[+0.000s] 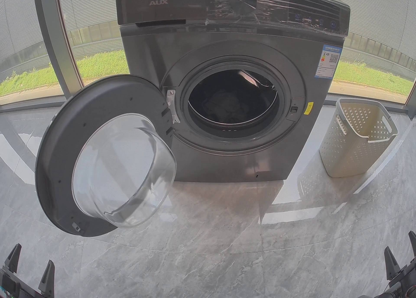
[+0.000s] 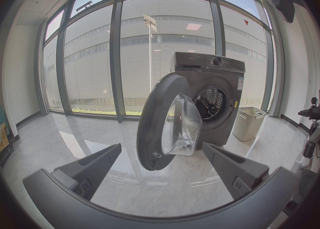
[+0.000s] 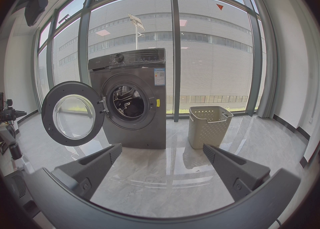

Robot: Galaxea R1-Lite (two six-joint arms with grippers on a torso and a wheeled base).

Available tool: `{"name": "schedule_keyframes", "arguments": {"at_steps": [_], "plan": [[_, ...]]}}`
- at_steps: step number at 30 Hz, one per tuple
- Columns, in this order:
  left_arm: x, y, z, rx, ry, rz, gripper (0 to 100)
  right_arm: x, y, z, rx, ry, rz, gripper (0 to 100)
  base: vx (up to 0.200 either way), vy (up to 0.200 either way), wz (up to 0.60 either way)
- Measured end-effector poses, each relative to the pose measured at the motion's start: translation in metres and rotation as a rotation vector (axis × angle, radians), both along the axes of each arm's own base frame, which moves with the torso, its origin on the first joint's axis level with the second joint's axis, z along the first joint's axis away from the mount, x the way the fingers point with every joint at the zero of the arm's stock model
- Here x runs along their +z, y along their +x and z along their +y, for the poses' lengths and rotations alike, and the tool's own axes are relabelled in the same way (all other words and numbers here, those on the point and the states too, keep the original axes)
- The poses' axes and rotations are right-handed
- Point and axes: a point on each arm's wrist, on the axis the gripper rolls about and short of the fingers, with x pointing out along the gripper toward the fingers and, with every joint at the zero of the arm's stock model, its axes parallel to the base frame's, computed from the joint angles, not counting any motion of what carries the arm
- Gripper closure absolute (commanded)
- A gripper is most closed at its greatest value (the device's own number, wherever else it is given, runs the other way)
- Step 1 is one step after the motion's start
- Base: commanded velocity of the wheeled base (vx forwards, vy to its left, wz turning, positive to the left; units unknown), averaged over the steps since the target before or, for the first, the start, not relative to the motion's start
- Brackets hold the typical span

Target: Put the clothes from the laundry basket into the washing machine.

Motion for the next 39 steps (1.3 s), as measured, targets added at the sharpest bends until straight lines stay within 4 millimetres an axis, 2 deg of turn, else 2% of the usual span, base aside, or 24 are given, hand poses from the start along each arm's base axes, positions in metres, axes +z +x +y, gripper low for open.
{"name": "schedule_keyframes", "arguments": {"at_steps": [21,25,30,34,39], "plan": [[0.003,0.0,0.0,0.003,0.006,-0.022,0,0.0,0.0,0.0,-0.001,0.0,0.001,0,0.0,0.0,0.0],[0.023,-0.006,0.0,-0.003,-0.008,-0.082,0,0.0,0.0,0.0,-0.002,0.0,0.001,0,0.0,0.0,0.0],[0.064,-0.01,0.0,-0.032,-0.018,-0.13,0,0.0,0.0,0.0,-0.001,0.0,0.001,0,0.0,0.0,0.0],[0.08,0.005,0.0,-0.065,-0.029,-0.063,0,0.0,0.0,0.0,-0.001,0.0,0.002,0,0.0,0.0,0.0],[0.092,0.037,-0.002,-0.094,-0.032,0.061,0,0.0,0.0,0.0,-0.001,0.0,0.002,0,0.0,0.0,0.0]]}}
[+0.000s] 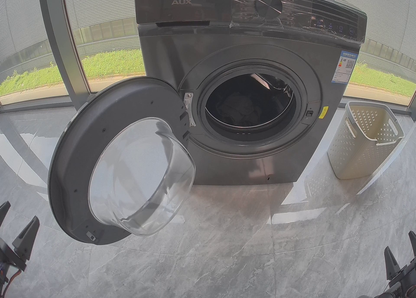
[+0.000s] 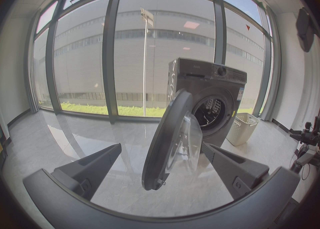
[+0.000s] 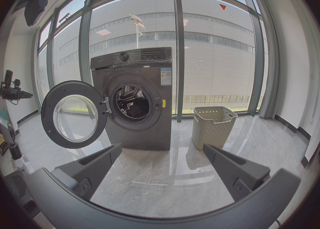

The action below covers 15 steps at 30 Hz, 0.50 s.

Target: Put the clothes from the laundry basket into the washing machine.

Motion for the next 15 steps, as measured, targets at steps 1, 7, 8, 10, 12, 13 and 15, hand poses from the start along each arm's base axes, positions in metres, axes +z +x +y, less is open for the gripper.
{"name": "schedule_keyframes", "arguments": {"at_steps": [1,7,8,10,12,13,15], "plan": [[0.002,0.006,0.0,-0.004,0.001,0.017,0,0.0,0.0,0.0,0.0,0.0,0.0,0,0.0,0.0,0.0],[0.008,0.044,-0.003,-0.021,0.008,0.098,0,0.0,0.0,0.0,0.0,0.0,0.0,0,0.0,0.0,0.0],[0.009,0.049,-0.004,-0.023,0.01,0.108,0,0.0,0.0,0.0,0.0,0.0,0.0,0,0.0,0.0,0.0],[0.009,0.061,-0.005,-0.03,0.015,0.131,0,0.0,0.0,0.0,0.0,0.0,0.0,0,0.0,0.0,0.0],[0.011,0.071,-0.005,-0.041,0.016,0.137,0,0.0,0.0,0.0,0.0,0.0,0.0,0,0.0,0.0,0.0],[0.011,0.077,-0.006,-0.048,0.017,0.144,0,0.0,0.0,0.0,0.0,0.0,0.0,0,0.0,0.0,0.0],[0.011,0.086,-0.007,-0.067,0.017,0.156,0,0.0,0.0,0.0,0.0,0.0,0.0,0,0.0,0.0,0.0]]}}
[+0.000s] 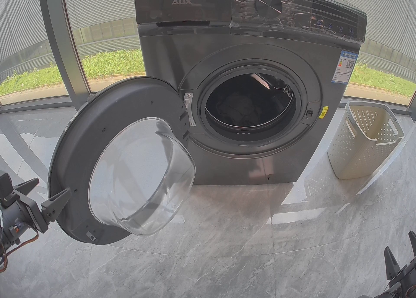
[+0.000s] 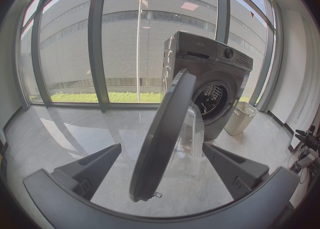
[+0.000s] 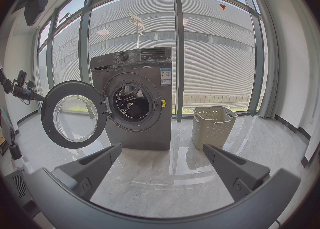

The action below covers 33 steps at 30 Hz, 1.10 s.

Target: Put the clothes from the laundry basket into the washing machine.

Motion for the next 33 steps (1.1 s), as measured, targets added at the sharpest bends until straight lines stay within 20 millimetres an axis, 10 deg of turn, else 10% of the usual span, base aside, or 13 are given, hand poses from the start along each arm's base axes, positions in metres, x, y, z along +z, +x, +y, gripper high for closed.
{"name": "schedule_keyframes", "arguments": {"at_steps": [33], "plan": [[0.03,0.017,-0.049,-0.507,-0.162,0.018,0,0.0,0.0,0.0,0.0,0.0,0.001,0,0.0,0.0,0.0]]}}
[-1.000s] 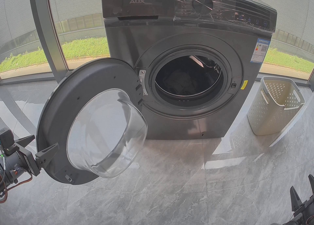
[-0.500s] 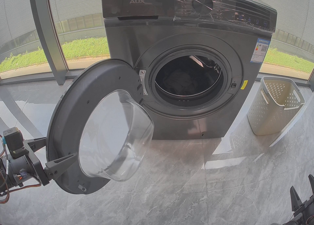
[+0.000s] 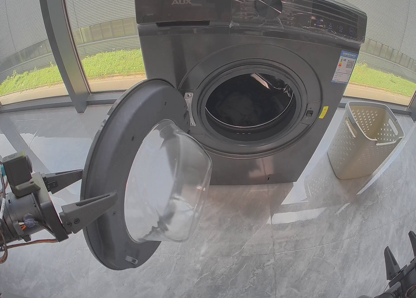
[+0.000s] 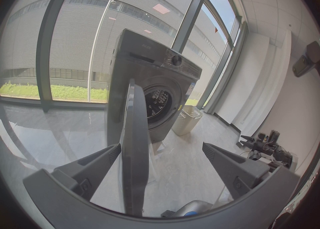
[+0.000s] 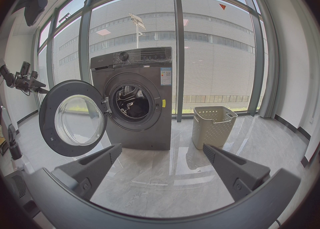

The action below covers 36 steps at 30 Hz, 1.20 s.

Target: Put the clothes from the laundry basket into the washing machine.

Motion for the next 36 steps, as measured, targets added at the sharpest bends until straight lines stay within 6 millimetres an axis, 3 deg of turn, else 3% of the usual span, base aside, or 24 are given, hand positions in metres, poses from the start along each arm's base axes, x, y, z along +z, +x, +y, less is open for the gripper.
{"name": "schedule_keyframes", "arguments": {"at_steps": [8,19,29,36], "plan": [[0.009,0.003,-0.001,0.099,-0.002,-0.029,0,0.0,0.0,0.0,0.0,0.0,0.0,0,0.0,0.0,0.0],[0.012,0.012,0.02,0.33,0.06,-0.074,0,0.0,0.0,0.0,0.0,0.0,0.0,0,0.0,0.0,0.0],[0.007,0.02,0.019,0.334,0.081,-0.04,0,0.0,0.0,0.0,0.0,0.0,0.0,0,0.0,0.0,0.0],[0.004,0.026,0.005,0.241,0.084,-0.018,0,0.0,0.0,0.0,0.001,0.0,0.0,0,0.0,0.0,0.0]]}}
